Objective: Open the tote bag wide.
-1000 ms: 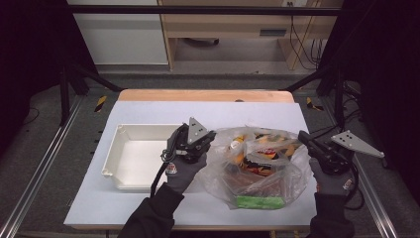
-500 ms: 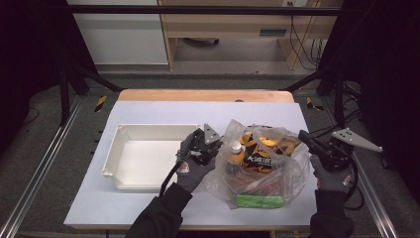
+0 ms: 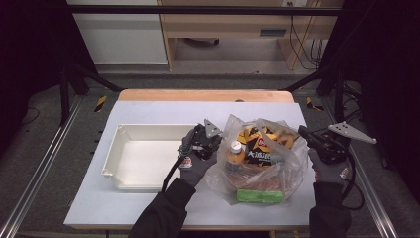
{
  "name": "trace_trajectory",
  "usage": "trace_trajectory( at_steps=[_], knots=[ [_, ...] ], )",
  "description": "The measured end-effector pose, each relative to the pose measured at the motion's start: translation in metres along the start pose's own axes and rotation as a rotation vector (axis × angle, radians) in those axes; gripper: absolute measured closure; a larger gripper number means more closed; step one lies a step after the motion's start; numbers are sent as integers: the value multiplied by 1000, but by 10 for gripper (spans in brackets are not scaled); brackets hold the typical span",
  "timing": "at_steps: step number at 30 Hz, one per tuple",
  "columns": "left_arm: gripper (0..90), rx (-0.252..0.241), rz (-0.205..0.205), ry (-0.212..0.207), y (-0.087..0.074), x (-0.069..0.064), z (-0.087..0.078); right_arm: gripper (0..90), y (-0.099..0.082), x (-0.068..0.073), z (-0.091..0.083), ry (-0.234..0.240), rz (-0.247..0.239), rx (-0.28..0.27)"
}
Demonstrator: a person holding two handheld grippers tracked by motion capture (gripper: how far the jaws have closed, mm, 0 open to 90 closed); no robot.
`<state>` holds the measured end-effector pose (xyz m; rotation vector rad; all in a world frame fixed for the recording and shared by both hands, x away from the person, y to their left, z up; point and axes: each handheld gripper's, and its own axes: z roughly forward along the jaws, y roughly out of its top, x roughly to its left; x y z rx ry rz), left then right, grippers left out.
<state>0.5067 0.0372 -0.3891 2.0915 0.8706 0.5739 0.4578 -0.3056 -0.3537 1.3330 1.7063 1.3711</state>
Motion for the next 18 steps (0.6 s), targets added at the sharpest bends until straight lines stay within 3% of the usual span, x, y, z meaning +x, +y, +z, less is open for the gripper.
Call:
trace_trajectory(
  at_steps=[2, 4, 5, 6, 7, 8, 11, 13, 14, 15, 16, 18],
  knots=[
    [891, 3, 1, -7, -1, -2, 3, 900, -2, -3, 6, 6, 28, 8],
    [891, -24, 2, -10, -1, -2, -1, 900, -2, -3, 5, 12, 30, 9],
    [892, -45, -9, -20, -1, -1, -4, 900, -2, -3, 3, 14, 27, 3],
    [893, -118, -26, -32, 1, 1, -15, 900, 0, -3, -5, 37, 36, -26],
    [894, -118, -26, -32, 1, 1, -15, 900, 0, -3, -5, 37, 36, -26],
    [894, -176, -44, -34, 4, 4, -26, 900, 1, -3, -9, 44, 41, -42],
    [895, -216, -43, -7, 10, 9, -36, 900, 6, -4, -17, 50, 44, -90],
    [894, -175, -44, 12, 12, 11, -33, 900, 7, -5, -16, 37, 41, -83],
    [894, -100, -40, 16, 10, 13, -22, 900, 6, -8, -10, 20, 45, -52],
    [893, -100, -40, 16, 10, 13, -22, 900, 6, -8, -10, 20, 45, -52],
    [893, -47, -36, 5, 6, 13, -14, 900, 3, -9, -6, 12, 44, -31],
    [893, 5, -32, -17, -1, 11, -3, 900, -9, -15, 4, 1, 44, 37]
  ],
)
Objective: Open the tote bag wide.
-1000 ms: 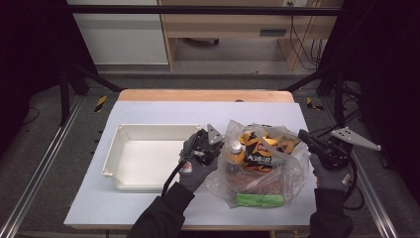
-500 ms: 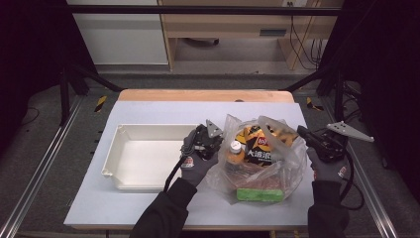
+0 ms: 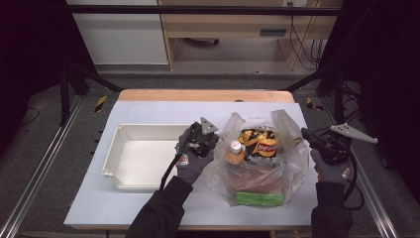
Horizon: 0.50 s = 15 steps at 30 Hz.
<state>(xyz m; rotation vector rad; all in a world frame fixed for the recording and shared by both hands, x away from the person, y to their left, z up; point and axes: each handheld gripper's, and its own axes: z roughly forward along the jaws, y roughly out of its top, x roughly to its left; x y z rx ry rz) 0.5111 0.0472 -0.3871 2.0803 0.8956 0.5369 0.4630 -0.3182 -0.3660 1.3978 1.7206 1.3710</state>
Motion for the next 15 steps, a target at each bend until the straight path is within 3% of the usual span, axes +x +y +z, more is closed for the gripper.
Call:
trace_trajectory(
  at_steps=[3, 4, 7, 10, 13, 14, 15],
  knots=[
    [891, 65, 0, -23, -11, -4, 14, 900, -11, -6, 4, -4, 16, 35],
    [885, 93, 1, -22, -14, -6, 18, 900, -23, -11, 7, -6, 37, 67],
    [865, 114, 2, -23, -16, -7, 18, 900, -36, -15, 10, -13, 47, 96],
    [826, 122, -1, -26, -18, -6, 19, 900, -44, -19, 13, -23, 63, 110],
    [754, 95, -18, -43, -20, -6, 15, 900, -54, -21, 16, -37, 68, 141],
    [679, 57, -24, -54, -21, -5, 7, 853, -58, -21, 16, -46, 58, 152],
    [649, 57, -24, -54, -21, -5, 7, 853, -58, -21, 16, -46, 58, 152]
  ],
)
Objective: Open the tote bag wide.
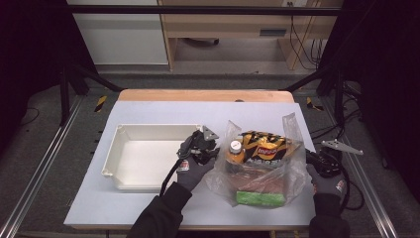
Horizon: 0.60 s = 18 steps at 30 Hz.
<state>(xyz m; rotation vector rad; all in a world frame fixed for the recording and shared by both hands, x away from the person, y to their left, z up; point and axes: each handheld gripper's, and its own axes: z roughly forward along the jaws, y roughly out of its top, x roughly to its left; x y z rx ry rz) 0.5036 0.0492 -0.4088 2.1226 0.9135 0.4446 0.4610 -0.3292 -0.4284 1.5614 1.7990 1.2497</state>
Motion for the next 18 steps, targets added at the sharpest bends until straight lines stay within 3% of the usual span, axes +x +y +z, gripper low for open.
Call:
trace_trajectory(
  at_steps=[1, 2, 3, 8, 10, 12, 13, 14, 15, 16, 18],
  knots=[
    [604, -50, -11, -11, -2, 1, -12, 807, -1, -1, -5, 8, 3, -12],
    [573, -50, -11, -11, -2, 1, -12, 807, -1, -1, -5, 8, 3, -12],
    [573, -81, -19, -18, -3, 2, -20, 774, 0, -1, -10, 10, 1, -36],
    [488, -197, -35, -25, -4, 8, -56, 623, 4, -1, -50, 24, -28, -190],
    [464, -256, -32, -33, -4, 7, -76, 571, 7, 2, -74, 27, -51, -266],
    [454, -273, -23, -34, -4, 4, -82, 562, 8, 5, -82, 34, -58, -283],
    [439, -273, -13, -38, -3, 2, -83, 536, 11, 14, -96, 69, -78, -318],
    [439, -275, -11, -42, -3, -1, -84, 536, 11, 14, -96, 69, -78, -318],
    [431, -270, 17, -50, -1, -9, -80, 507, 13, 24, -102, 105, -104, -329],
    [424, -270, 17, -50, -1, -9, -80, 507, 13, 24, -102, 105, -104, -329],
    [421, -252, 38, -65, 0, -16, -72, 472, 15, 37, -104, 145, -133, -327]
  ],
)
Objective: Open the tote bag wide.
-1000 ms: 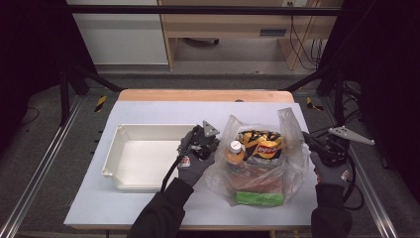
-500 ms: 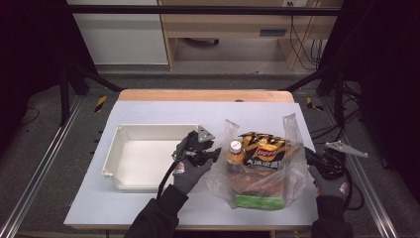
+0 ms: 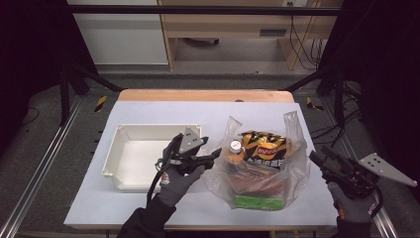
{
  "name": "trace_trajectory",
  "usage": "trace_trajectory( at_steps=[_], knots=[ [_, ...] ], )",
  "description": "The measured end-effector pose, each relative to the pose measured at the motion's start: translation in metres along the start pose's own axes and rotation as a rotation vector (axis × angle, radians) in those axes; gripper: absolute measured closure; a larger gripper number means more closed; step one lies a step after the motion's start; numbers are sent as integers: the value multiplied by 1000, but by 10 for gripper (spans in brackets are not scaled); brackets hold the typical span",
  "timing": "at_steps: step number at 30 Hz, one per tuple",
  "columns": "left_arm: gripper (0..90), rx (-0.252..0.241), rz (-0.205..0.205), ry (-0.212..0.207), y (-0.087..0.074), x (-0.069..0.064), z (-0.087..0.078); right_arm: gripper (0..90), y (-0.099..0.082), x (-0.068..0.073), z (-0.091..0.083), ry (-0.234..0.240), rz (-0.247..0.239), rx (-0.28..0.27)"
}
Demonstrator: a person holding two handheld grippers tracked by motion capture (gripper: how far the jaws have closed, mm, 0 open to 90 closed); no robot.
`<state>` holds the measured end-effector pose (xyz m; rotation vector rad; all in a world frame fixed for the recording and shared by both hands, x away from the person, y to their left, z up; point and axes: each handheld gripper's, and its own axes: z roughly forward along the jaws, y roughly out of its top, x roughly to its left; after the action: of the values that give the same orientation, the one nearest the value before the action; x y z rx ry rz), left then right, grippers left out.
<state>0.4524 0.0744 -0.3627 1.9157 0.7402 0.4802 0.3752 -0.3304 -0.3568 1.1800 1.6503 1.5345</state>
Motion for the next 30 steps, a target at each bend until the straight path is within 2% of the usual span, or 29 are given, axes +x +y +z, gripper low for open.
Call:
trace_trajectory(
  at_steps=[1, 3, 4, 5, 6, 7, 10, 11, 13, 15, 16, 19, 22, 27, 30],
  knots=[
    [430, 12, 7, -7, -1, -2, 6, 434, 1, 10, 5, 38, -16, 22],
    [464, 40, 20, -26, -3, -5, 16, 434, 0, 14, 8, 52, -22, 39],
    [575, 50, 30, -28, -4, -6, 21, 469, -3, 19, 16, 62, -32, 75],
    [647, 91, 56, -4, -7, -7, 26, 526, -5, 20, 19, 53, -44, 101],
    [708, 91, 56, -4, -7, -7, 26, 526, -5, 20, 19, 53, -44, 101],
    [708, 100, 58, -11, -8, -6, 26, 591, -7, 21, 21, 43, -47, 117],
    [854, 128, 65, -13, -14, -5, 21, 773, -15, 19, 19, 24, -39, 146],
    [871, 134, 64, -14, -16, -6, 17, 816, -18, 17, 17, 19, -38, 153],
    [888, 143, 63, -20, -21, -5, 12, 888, -23, 14, 11, 4, -19, 162],
    [890, 154, 48, -27, -31, -6, 4, 900, -31, 11, 5, -8, -1, 174],
    [890, 154, 48, -27, -31, -6, 4, 900, -31, 11, 5, -8, -1, 174],
    [889, 164, 49, -44, -45, -11, -2, 900, -46, 8, 2, -17, 12, 211],
    [889, 178, 68, -47, -52, -16, -4, 900, -53, 6, 2, -19, 25, 226],
    [886, 205, 68, -51, -68, -21, 2, 900, -72, 1, 13, -25, 59, 272],
    [881, 225, 68, -49, -72, -22, 7, 900, -77, 0, 17, -33, 63, 285]
  ],
)
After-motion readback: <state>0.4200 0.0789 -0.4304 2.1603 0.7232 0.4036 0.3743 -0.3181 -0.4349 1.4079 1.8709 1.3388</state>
